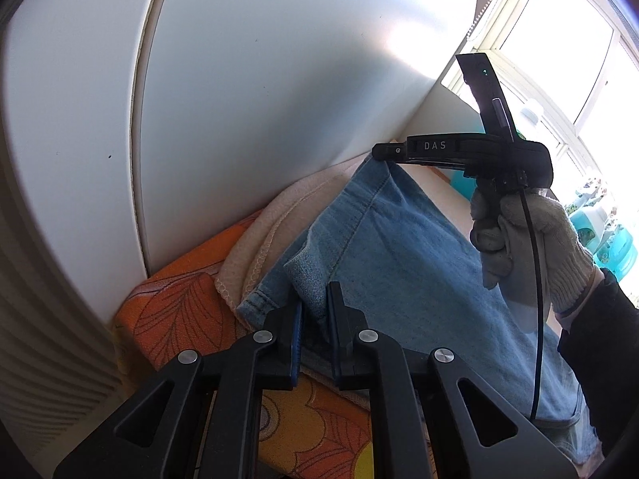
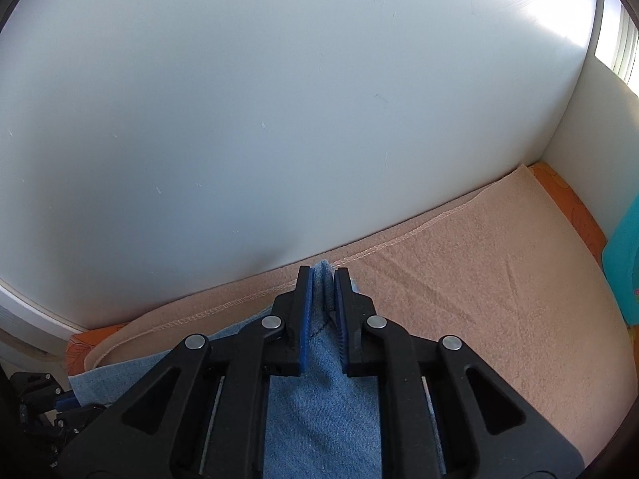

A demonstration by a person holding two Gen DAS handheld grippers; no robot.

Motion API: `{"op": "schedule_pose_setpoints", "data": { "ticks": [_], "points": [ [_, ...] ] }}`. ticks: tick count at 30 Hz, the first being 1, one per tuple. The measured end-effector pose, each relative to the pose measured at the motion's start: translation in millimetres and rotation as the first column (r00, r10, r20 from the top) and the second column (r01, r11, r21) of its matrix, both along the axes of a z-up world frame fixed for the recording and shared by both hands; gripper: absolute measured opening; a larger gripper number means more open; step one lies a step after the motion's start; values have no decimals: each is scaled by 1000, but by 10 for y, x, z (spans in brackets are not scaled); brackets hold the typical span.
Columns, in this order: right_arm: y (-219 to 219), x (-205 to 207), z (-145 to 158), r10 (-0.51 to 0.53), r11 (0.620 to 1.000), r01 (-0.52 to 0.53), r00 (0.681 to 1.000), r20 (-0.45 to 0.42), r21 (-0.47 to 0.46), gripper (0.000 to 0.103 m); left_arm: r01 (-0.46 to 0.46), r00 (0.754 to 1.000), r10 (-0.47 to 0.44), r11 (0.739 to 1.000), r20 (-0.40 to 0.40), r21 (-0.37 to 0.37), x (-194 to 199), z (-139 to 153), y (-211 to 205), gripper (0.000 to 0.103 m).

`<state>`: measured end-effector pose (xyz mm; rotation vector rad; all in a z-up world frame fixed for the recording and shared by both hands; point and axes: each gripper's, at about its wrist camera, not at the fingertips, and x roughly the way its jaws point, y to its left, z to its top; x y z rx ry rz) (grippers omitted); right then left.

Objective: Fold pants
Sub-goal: 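Open both grippers and move them back from the folded legs, then move both grippers to the waistband and pinch it with the right gripper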

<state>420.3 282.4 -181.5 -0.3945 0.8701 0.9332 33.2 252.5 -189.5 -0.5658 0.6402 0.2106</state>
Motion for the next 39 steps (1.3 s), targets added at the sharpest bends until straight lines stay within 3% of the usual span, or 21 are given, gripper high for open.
{"op": "schedule_pose_setpoints", "data": {
  "ticks": [6,17,20,22,28,32,39],
  "points": [
    [-271,-123,182,-58,996,58,998,-14,71,39,15,1000,-15,999,-4,50,28,57,-23,14],
    [-1342,-769,698,-226,960,221,974,11,173,53,59,996,-65,993,56,105,-22,395,-112,17],
    [-1684,-934,787,-286,943,274,958,36,188,59,98,991,-106,989,75,106,-32,465,-202,28],
    [-1953,-1076,827,-327,928,314,944,37,200,63,127,987,-138,985,80,120,23,464,-285,28],
    [-2806,-1494,976,-450,875,432,892,35,218,67,236,964,-248,964,97,119,77,539,-594,29],
    [-3370,-1807,1105,-539,823,514,841,47,244,74,323,935,-338,937,105,133,77,611,-823,41],
    [-4254,-2282,1176,-686,712,651,726,59,263,79,489,860,-502,862,92,133,200,657,-1312,41]
  ]
}}
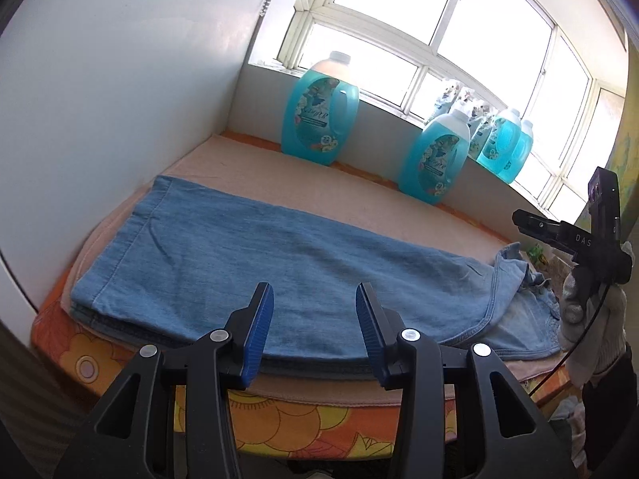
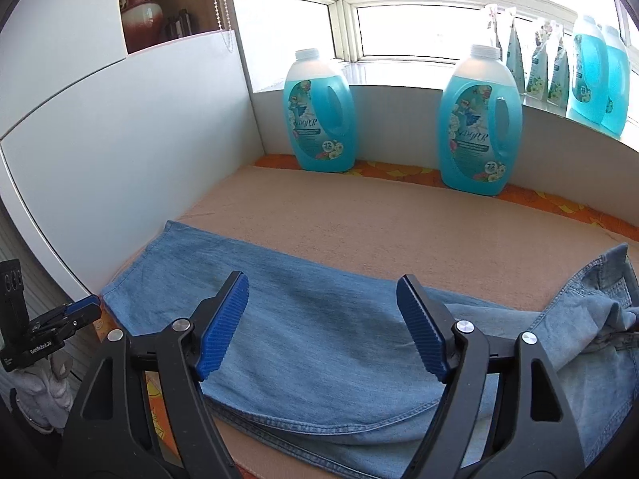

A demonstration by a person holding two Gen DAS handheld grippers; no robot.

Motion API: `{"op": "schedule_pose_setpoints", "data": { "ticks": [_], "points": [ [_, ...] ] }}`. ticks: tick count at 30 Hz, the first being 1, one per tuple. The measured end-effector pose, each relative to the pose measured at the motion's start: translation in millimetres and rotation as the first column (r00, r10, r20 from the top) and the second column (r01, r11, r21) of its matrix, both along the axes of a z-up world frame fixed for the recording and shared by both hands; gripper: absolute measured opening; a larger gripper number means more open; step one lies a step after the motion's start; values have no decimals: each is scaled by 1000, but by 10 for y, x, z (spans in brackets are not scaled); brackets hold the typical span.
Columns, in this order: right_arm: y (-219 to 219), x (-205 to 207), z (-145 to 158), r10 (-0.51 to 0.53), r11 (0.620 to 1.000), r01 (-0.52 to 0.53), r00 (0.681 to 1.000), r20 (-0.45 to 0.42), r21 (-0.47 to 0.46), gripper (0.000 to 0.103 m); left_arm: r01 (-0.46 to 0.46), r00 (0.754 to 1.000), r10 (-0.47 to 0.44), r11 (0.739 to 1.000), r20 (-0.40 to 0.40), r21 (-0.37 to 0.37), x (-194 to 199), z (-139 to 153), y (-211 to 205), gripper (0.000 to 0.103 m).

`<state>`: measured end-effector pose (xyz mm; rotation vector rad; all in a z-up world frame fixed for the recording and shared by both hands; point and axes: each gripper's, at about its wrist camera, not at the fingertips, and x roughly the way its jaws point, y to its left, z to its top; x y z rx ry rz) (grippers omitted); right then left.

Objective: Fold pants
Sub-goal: 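Move both grippers to the waistband and pinch it with the right gripper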

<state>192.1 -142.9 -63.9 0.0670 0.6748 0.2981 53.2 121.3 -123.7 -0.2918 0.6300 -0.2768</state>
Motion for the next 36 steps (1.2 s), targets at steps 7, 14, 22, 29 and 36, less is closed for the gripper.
{"op": "schedule_pose_setpoints", "data": {
  "ticks": [7,14,22,29,36],
  "points": [
    [-818,-277,-80,-177,984,177,984,-26,19,79,163,987,-163,987,-7,17,130,-24,-567,42],
    [-1682,-287,-114,-369,928,372,927,-70,31,79,308,951,-307,951,-33,29,267,-74,-1128,42],
    [-2722,155,-178,-552,826,563,815,-175,14,79,454,888,-449,890,-95,42,466,-144,-1660,50],
    [-3196,967,-400,-598,780,625,748,-288,3,79,536,841,-524,841,-138,75,512,-206,-1978,51],
    [-3296,1761,-818,-654,738,666,665,-360,-110,79,591,797,-571,805,-198,59,577,-344,-2157,51]
  ]
}}
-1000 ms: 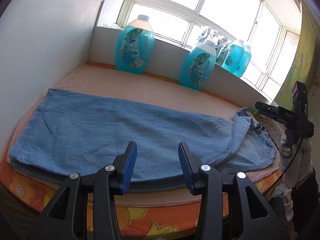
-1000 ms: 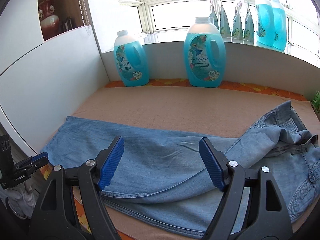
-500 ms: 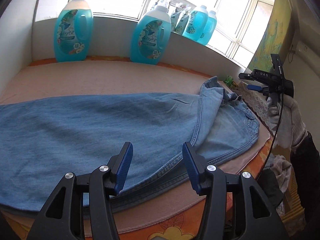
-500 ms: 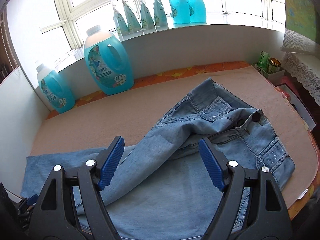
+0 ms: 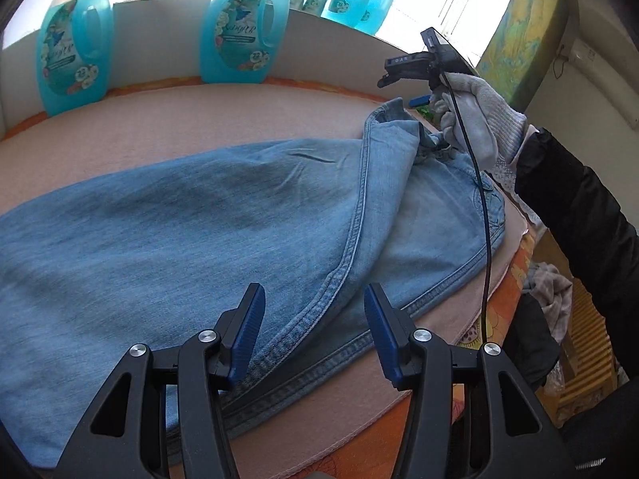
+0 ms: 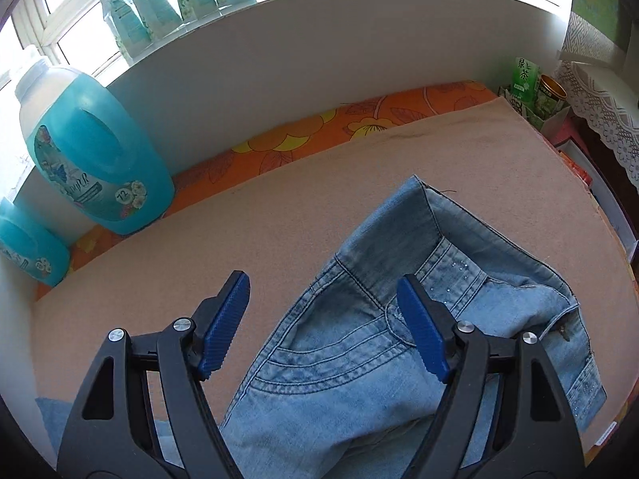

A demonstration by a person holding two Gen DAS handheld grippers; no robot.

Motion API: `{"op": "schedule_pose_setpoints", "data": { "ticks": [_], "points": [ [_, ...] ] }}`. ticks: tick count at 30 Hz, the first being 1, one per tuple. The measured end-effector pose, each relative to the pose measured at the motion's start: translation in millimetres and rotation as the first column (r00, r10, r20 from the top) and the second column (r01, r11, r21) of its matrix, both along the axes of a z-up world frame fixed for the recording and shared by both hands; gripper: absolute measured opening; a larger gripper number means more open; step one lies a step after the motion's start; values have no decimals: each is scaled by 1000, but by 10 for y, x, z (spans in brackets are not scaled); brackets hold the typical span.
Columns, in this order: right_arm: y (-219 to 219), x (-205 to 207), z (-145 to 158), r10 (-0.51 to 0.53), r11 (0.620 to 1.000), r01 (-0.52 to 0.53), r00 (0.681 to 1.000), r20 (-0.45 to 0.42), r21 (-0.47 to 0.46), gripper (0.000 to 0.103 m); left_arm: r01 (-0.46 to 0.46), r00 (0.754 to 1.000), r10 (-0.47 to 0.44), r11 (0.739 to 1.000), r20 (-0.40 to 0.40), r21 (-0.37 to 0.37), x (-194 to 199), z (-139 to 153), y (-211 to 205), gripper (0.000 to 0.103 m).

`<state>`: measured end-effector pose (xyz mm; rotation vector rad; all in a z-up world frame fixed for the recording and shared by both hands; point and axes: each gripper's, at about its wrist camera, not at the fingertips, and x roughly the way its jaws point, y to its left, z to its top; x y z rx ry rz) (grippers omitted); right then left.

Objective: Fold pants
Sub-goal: 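Move both grippers to the waistband and pinch it with the right gripper, then pinch the waistband edge with the left gripper while the right gripper holds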

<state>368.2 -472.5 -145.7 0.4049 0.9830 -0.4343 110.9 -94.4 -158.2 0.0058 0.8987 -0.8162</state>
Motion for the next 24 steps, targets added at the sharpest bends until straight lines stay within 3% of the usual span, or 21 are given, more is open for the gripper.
{"op": "schedule_pose_setpoints", "data": {
  "ticks": [5,12,14,21,24],
  "points": [
    [-86,261,-254,-75,997,74,995,-69,-16,79,37,999,-36,999,-25,11,18,-89,-88,51],
    [-73,437,-423,-80,994,67,985,-153,-85,79,55,998,-54,998,-33,34,62,-185,-156,51],
    [-85,447,-479,-82,993,67,981,-178,-93,73,58,998,-57,998,-26,36,49,-196,-158,51],
    [-241,227,-437,-77,997,78,987,-143,1,15,65,998,-66,995,5,69,27,-186,-189,50],
    [-298,52,-270,-68,996,72,994,-80,45,12,46,999,-48,996,23,81,37,-199,-180,37]
  ]
}}
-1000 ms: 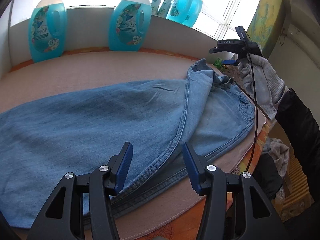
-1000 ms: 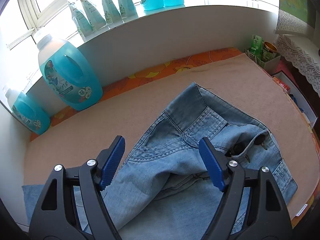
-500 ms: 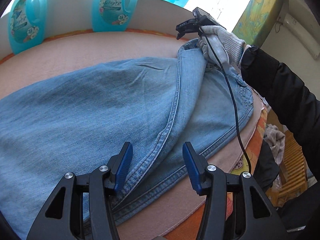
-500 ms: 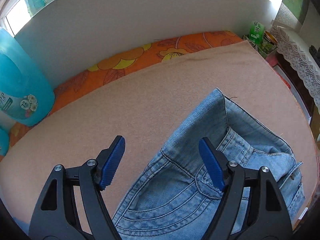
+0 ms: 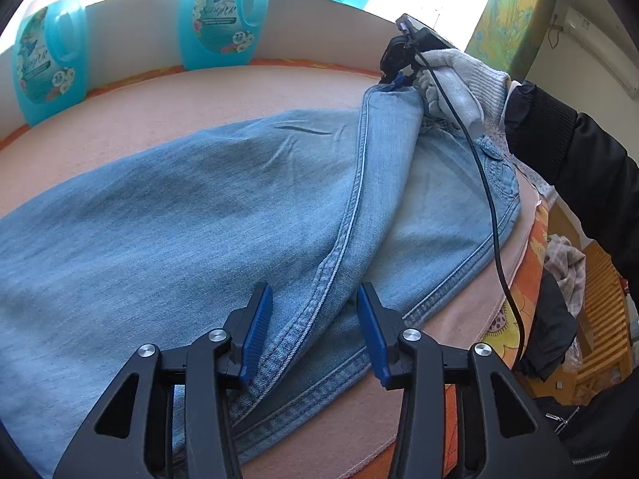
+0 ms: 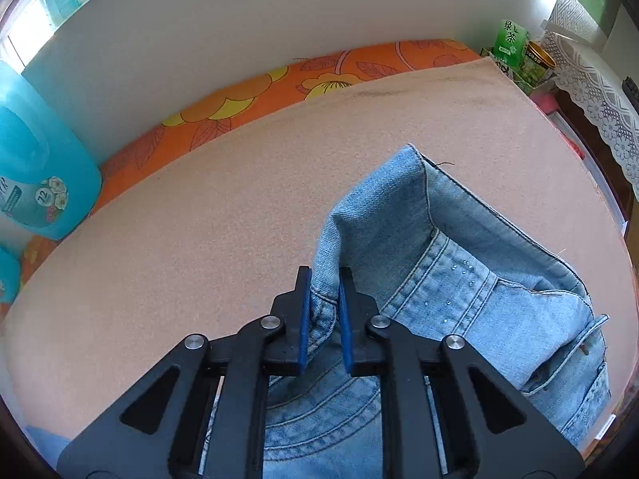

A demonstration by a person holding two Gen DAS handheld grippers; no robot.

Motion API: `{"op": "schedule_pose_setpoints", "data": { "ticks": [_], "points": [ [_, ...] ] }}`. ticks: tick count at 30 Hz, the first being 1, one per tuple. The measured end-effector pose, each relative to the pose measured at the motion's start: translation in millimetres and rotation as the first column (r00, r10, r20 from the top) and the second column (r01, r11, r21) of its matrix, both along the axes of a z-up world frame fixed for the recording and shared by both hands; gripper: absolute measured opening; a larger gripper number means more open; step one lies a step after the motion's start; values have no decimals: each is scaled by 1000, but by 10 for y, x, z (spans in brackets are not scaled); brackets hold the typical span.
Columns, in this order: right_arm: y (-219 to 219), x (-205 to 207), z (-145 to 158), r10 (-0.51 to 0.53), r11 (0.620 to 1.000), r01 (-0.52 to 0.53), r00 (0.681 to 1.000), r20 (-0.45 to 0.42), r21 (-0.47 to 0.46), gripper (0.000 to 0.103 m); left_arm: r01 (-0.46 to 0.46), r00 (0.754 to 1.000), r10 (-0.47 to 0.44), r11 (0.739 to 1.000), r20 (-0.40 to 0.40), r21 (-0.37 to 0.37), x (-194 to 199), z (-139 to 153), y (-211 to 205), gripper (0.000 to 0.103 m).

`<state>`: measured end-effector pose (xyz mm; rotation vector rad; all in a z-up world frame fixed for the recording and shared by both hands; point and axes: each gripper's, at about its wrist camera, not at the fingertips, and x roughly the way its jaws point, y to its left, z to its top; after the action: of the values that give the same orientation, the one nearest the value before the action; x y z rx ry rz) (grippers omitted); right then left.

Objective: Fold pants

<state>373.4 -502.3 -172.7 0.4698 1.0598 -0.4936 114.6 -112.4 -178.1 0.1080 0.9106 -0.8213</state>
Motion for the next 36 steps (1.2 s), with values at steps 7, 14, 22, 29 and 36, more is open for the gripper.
{"op": "schedule_pose_setpoints", "data": {
  "ticks": [7,14,22,29,36],
  "points": [
    [-190,-717,480,-17,997,2,982,190,76,9,-36,998,33,998,-62,-60,80,-30,127,13],
    [-329,-1836,772,-53,996,25,939,339,87,9,-27,1000,26,999,-13,-40,-49,38,127,12],
    [-443,-2750,381,-94,989,42,923,374,144,9,-37,999,38,999,12,-39,-83,119,152,11],
    [-602,-3040,11,-159,963,54,908,389,266,20,-46,998,48,999,51,-25,-174,227,228,9],
    [-850,-3042,-52,-244,941,112,877,413,318,50,-56,995,54,998,86,21,-177,214,145,9]
  ]
}}
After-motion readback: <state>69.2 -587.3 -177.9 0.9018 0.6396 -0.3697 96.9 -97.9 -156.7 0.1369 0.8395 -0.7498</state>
